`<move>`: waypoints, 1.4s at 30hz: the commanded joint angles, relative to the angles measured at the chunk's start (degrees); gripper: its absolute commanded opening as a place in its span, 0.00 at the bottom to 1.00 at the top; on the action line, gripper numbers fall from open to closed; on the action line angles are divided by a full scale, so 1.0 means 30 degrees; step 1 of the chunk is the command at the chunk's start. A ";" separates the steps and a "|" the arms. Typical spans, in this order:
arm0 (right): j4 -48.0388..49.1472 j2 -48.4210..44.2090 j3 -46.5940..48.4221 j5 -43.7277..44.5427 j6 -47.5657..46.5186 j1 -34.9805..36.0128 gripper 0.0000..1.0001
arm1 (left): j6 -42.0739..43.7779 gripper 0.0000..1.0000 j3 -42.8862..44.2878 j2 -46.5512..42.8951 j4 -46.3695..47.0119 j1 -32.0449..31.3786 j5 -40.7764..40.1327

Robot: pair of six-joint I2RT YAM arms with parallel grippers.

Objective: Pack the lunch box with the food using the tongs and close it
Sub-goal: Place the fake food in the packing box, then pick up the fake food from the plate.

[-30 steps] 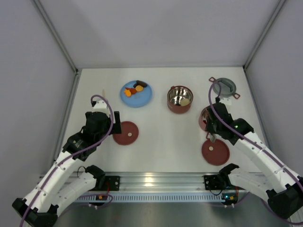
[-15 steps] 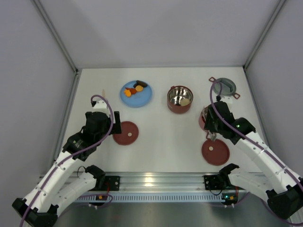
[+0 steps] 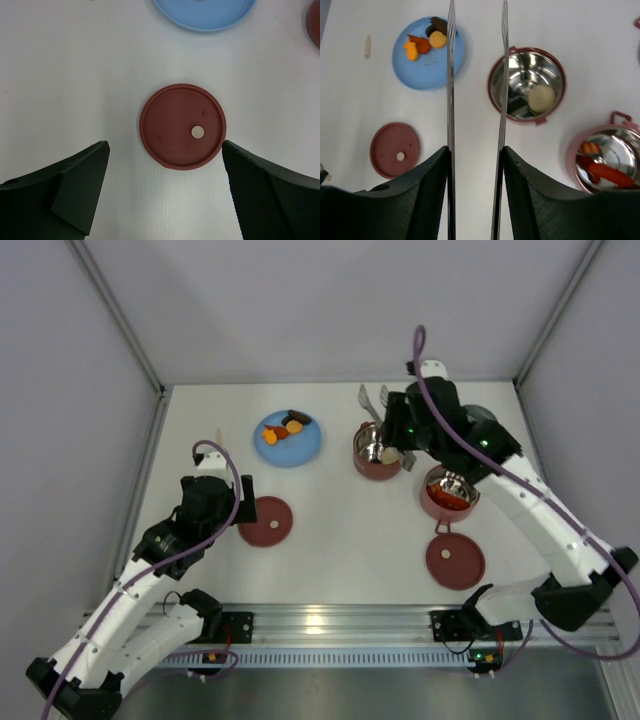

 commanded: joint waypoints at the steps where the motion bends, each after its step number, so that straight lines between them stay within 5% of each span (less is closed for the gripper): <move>1: 0.2224 0.3698 0.2317 -0.1062 -0.1208 0.1321 0.46 | 0.0131 0.99 0.0225 0.0085 0.0227 -0.0066 -0.0176; 11: 0.4983 1.4592 1.0075 -0.3586 -0.2555 0.1705 0.46 | 0.0131 0.99 0.0196 0.0114 0.0227 -0.0095 -0.0176; 17: 0.5862 1.8145 1.2895 -0.3469 -0.3084 0.1529 0.47 | 0.0131 0.99 0.0196 0.0143 0.0227 -0.0095 -0.0176; 42: 0.6566 1.9673 1.1903 -0.1008 -0.5896 0.1178 0.48 | 0.0160 0.99 0.0196 0.0348 0.0257 -0.0095 -0.0117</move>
